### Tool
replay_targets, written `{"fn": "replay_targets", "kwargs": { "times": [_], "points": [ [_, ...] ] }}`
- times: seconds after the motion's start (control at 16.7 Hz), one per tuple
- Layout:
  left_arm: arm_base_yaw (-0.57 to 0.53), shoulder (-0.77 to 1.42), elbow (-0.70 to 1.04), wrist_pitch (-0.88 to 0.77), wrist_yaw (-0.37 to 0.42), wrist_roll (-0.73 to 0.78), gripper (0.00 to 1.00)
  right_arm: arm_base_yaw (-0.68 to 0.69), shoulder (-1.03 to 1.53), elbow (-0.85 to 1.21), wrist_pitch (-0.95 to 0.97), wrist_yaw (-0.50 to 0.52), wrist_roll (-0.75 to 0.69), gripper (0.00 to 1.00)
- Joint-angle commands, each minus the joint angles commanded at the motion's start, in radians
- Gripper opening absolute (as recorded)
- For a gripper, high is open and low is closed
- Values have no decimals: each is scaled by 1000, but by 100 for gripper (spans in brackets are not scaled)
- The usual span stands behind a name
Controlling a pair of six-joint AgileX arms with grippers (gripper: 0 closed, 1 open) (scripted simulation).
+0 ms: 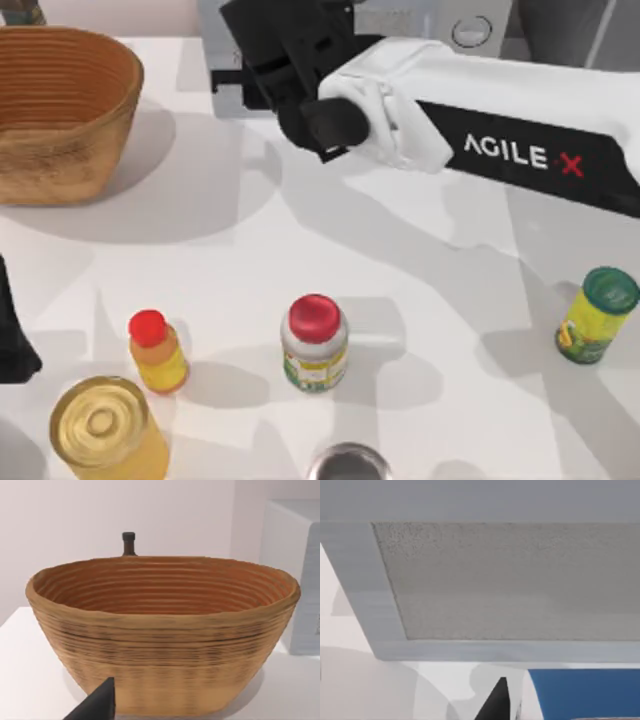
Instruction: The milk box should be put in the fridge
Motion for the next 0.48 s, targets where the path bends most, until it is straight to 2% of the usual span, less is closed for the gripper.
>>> {"fn": "replay_targets", "kwargs": {
  "times": [0.24,0.48],
  "points": [
    [0,0,0,0,0,0,100,-65,-200,-169,34,-85,-67,0],
    [0,0,0,0,0,0,100,-186,-567,-443,78,-165,-164,0]
  ]
}}
